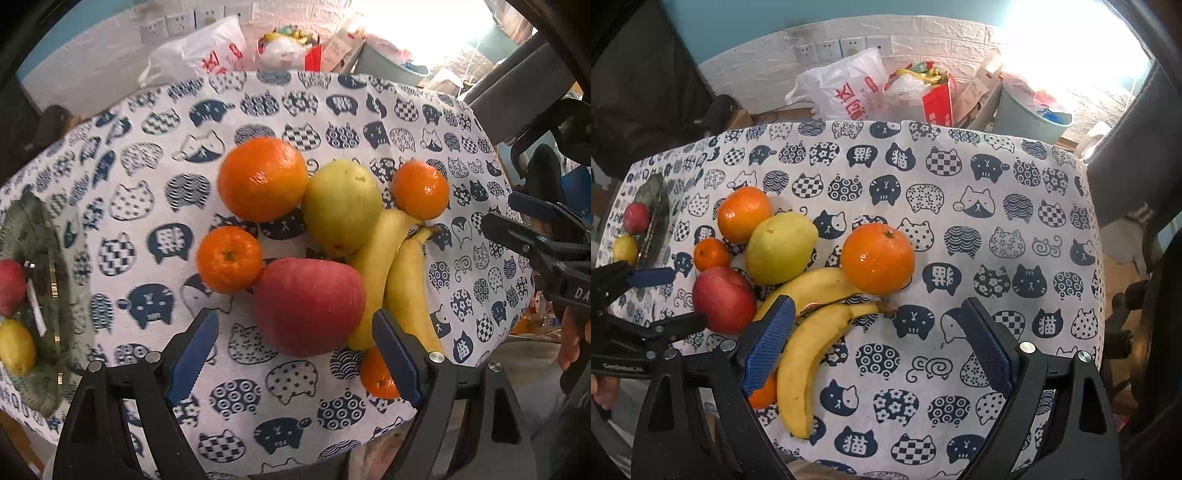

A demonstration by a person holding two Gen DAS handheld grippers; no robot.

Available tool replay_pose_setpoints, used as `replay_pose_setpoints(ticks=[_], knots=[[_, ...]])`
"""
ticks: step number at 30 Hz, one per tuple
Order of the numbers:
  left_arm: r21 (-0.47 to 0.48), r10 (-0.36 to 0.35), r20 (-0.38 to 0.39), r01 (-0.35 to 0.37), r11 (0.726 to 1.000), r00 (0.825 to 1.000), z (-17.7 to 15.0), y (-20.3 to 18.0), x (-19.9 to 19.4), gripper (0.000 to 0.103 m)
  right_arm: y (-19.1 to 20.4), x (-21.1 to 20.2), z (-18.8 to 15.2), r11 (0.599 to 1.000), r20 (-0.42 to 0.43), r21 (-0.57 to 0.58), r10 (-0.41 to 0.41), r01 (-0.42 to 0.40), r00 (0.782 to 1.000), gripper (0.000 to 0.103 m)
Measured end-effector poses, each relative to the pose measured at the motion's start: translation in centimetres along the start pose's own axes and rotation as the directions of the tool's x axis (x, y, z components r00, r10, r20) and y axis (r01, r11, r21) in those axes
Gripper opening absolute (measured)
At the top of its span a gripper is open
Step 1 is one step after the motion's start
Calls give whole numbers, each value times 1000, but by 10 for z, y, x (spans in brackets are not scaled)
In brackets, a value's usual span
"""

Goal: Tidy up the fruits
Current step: 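Move both open tools back over the fruit pile, then grasp the other red apple with the left tool while the right tool grasps an orange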

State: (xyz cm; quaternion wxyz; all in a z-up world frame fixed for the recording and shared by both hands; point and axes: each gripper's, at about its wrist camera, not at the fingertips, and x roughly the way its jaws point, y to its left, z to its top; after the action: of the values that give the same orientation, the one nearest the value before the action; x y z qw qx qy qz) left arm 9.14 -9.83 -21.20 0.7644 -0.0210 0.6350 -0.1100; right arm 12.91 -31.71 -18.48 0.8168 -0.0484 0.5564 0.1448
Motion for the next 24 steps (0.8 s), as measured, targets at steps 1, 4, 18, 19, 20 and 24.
replay_pose_setpoints(ticks=[1,4,18,19,20,24], knots=[[1,-1,-8,1,1000,1000,2,-2,4,86,-1,2,0,1000,-2,1,1,-1,1000,91],[14,5,-28,-5,1000,1000,5,-6,15,86,-3,10,1,1000,-16,2,3,-3,1000,91],[-15,-60,-104,58,998,993,14,-5,52,86,-7,47,15,1000,-69,10,23,-23,997,91],[-21,-75,-101,74,997,992,15,-4,53,84,-7,49,17,1000,-71,11,26,-26,997,91],[-24,-77,-98,75,997,992,16,-2,53,83,-7,52,18,1000,-73,11,28,-28,997,91],[-22,-81,-82,79,997,993,19,1,51,78,-8,60,22,1000,-79,9,28,-27,996,91]])
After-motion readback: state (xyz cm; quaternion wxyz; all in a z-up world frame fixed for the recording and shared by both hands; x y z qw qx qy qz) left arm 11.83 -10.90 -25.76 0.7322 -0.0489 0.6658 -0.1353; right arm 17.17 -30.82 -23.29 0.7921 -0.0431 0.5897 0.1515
